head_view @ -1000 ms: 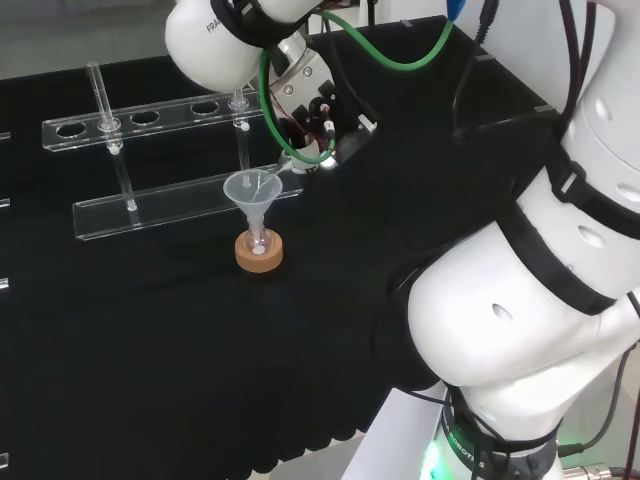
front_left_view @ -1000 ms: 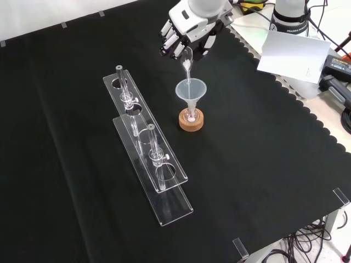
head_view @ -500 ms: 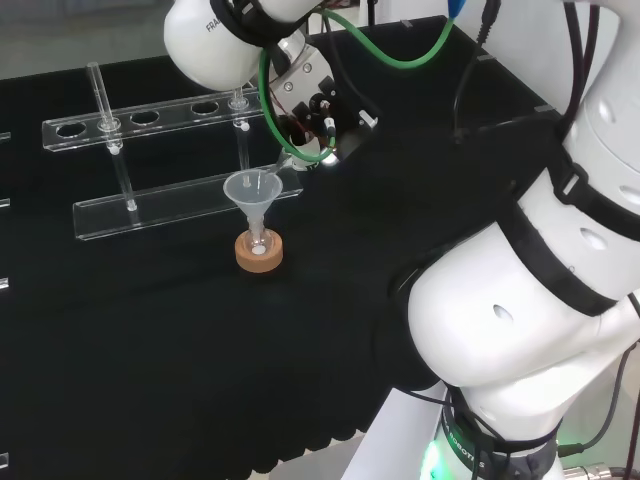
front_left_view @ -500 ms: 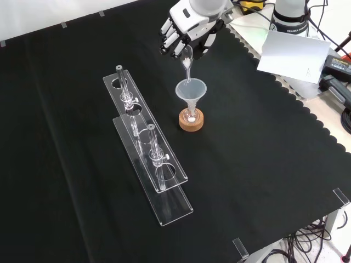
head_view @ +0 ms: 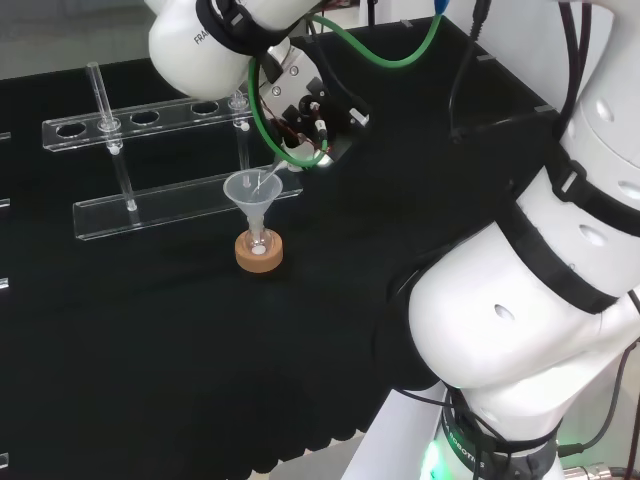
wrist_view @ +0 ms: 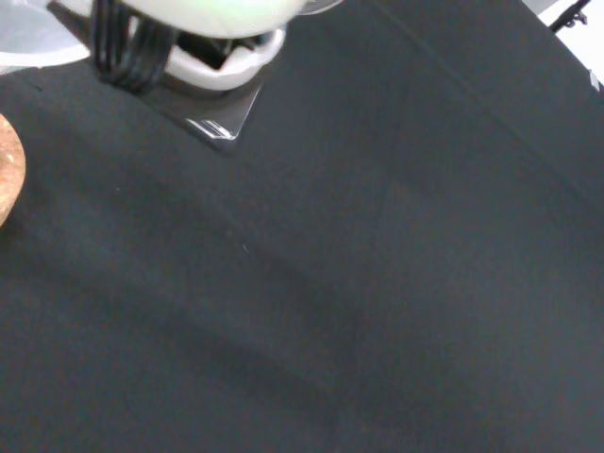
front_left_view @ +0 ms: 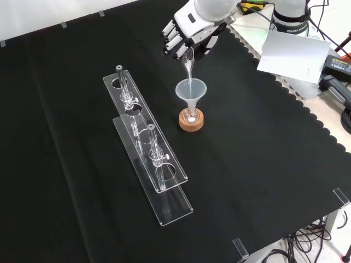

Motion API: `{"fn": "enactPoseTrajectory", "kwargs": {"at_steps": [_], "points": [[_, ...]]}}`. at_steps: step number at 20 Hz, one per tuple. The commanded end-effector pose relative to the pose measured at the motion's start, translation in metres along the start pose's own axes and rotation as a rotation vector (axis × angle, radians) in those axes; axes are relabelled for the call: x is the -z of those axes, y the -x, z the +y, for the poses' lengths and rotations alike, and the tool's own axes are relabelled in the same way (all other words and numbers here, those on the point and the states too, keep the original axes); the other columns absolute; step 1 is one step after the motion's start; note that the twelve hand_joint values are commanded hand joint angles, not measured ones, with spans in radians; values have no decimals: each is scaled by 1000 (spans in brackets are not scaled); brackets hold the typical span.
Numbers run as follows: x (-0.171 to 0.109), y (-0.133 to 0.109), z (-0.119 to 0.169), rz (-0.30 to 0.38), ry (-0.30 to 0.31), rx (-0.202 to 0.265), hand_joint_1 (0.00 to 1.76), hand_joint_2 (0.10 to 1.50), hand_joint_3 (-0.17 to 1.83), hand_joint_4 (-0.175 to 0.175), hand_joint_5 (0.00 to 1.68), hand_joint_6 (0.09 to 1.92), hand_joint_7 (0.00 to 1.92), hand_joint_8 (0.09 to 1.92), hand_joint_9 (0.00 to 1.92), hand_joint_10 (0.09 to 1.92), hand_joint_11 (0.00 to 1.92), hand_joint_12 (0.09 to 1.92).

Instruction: Pour all the NaCl from the weighing funnel into the round-bottom flask.

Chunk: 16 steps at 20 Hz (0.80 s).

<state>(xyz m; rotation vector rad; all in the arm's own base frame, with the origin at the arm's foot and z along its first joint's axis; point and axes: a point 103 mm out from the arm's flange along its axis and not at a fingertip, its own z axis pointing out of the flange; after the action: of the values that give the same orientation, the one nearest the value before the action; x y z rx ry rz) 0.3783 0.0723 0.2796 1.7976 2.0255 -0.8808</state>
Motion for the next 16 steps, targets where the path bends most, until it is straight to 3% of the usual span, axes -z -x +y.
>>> {"fn": "enactPoseTrajectory", "kwargs": {"at_steps": [1, 16], "points": [[1, 0, 0, -17, 3, 1, 1135, 694, 522, 175, 1366, 446, 563, 716, 1060, 274, 938, 954], [7, -6, 2, -104, -9, 2, 1135, 695, 521, 175, 1366, 446, 559, 715, 1061, 270, 940, 953]]}}
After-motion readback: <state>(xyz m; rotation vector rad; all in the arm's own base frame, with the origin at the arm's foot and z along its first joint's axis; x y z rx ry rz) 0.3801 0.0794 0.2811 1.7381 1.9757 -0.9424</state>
